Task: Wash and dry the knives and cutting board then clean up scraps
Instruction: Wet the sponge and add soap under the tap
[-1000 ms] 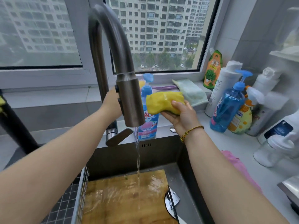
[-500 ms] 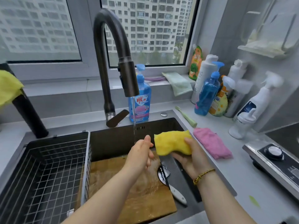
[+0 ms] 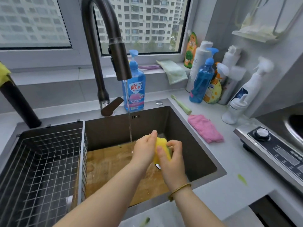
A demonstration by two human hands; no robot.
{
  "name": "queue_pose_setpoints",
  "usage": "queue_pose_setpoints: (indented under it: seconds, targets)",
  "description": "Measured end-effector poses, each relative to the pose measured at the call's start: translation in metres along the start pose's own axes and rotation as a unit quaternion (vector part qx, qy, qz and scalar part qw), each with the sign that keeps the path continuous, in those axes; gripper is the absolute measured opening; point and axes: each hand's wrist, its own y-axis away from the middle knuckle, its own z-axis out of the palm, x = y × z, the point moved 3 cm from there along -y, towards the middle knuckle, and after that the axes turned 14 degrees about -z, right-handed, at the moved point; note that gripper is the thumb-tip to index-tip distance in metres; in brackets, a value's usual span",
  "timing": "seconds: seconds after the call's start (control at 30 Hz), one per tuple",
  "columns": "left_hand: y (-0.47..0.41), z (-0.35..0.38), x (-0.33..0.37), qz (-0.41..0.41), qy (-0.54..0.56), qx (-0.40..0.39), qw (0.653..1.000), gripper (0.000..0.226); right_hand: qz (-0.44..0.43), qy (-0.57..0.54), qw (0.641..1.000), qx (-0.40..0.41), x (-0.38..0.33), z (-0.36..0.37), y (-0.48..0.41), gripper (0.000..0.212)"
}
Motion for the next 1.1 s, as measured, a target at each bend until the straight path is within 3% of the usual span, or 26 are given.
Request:
queue_pose_setpoints:
  seconds: [0.2, 0.37, 0.5, 0.6, 0.7, 0.9, 1.1]
  targets:
    - [0.012, -0.002, -0.01, 0.124, -0.035, 0.037, 0.991, 0.038, -0.001, 0.017, 1.0, -0.013, 0.0, 0.012, -0.025, 0.031]
    - [-0.002, -0.012, -0.001, 0.104, -0.043, 0.043, 0.993, 0.045, -0.036, 0.04, 0.998, -0.031, -0.003, 0.023, -0.017, 0.033]
    - [0.013, -0.008, -0.01, 0.152, -0.076, 0.035, 0.985, 0.041, 0.008, 0.025, 0.999, -0.036, 0.008, 0.025, -0.033, 0.033]
    - [-0.001, -0.017, -0.009, 0.106, -0.085, 0.044, 0.99, 0.046, 0.009, 0.027, 0.999, -0.038, 0.008, 0.035, -0.025, 0.033]
    - [-0.015, -0.027, -0.005, 0.053, -0.026, 0.052, 0.997, 0.044, -0.038, 0.046, 0.996, -0.072, -0.005, 0.045, -0.02, 0.032]
    - [0.011, -0.034, -0.01, 0.133, -0.027, 0.039, 0.99, 0.041, 0.02, 0.011, 0.998, -0.06, 0.003, 0.051, -0.038, 0.035]
    - [-0.026, -0.053, 0.002, 0.08, -0.005, 0.069, 0.994, 0.046, -0.043, 0.038, 0.995, -0.083, -0.007, 0.073, -0.035, 0.033]
